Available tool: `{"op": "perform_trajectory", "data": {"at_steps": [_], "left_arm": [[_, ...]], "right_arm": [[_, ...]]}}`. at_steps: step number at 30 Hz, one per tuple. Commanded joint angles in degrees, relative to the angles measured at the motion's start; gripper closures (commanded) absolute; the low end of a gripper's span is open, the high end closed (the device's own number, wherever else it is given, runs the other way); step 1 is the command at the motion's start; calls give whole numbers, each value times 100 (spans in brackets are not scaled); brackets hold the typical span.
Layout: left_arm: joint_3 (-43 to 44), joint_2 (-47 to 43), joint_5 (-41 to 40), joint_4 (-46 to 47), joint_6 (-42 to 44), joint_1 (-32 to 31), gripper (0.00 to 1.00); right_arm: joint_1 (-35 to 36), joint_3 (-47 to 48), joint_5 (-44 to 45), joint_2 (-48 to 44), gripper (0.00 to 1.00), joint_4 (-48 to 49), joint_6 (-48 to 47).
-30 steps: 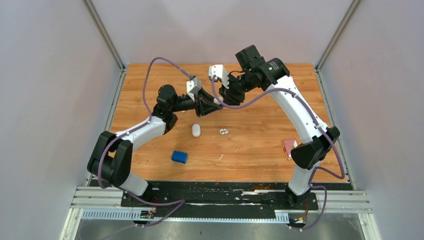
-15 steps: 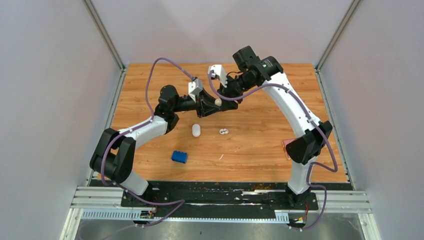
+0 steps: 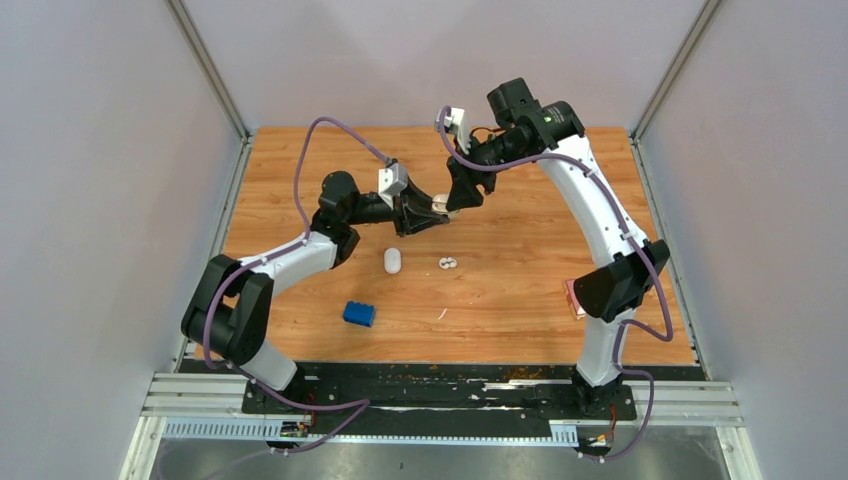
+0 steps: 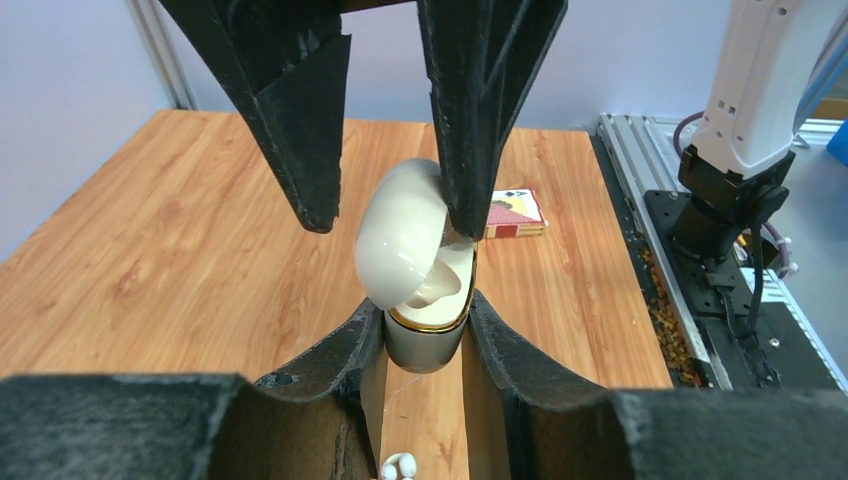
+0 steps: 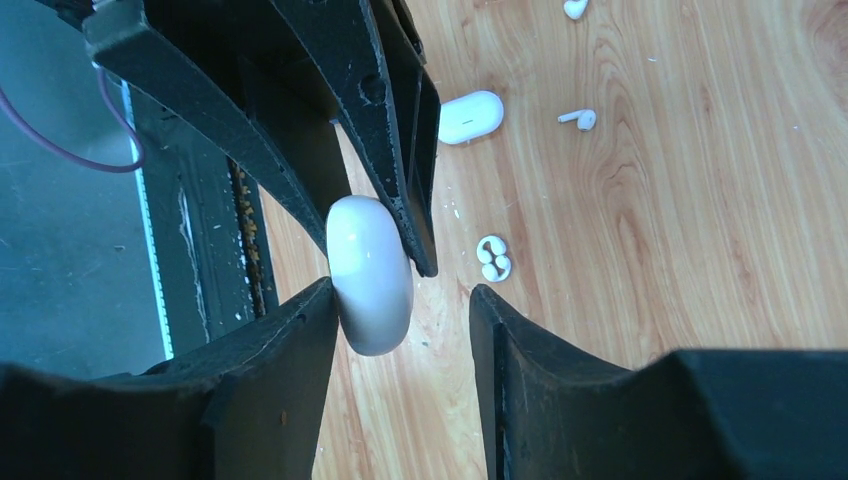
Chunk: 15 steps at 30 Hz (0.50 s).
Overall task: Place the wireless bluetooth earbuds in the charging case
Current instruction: Open the charging case.
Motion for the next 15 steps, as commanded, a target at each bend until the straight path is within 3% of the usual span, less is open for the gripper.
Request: {"op": "perform_trajectory", "data": {"at_steps": [1, 15], "left_arm": [[153, 13, 156, 200, 234, -66, 100], [123, 74, 70, 288, 156, -66, 100]], "right_arm": [[-104, 258, -502, 39, 48, 146, 276], [-270, 283, -58, 69, 48, 593, 632]]}}
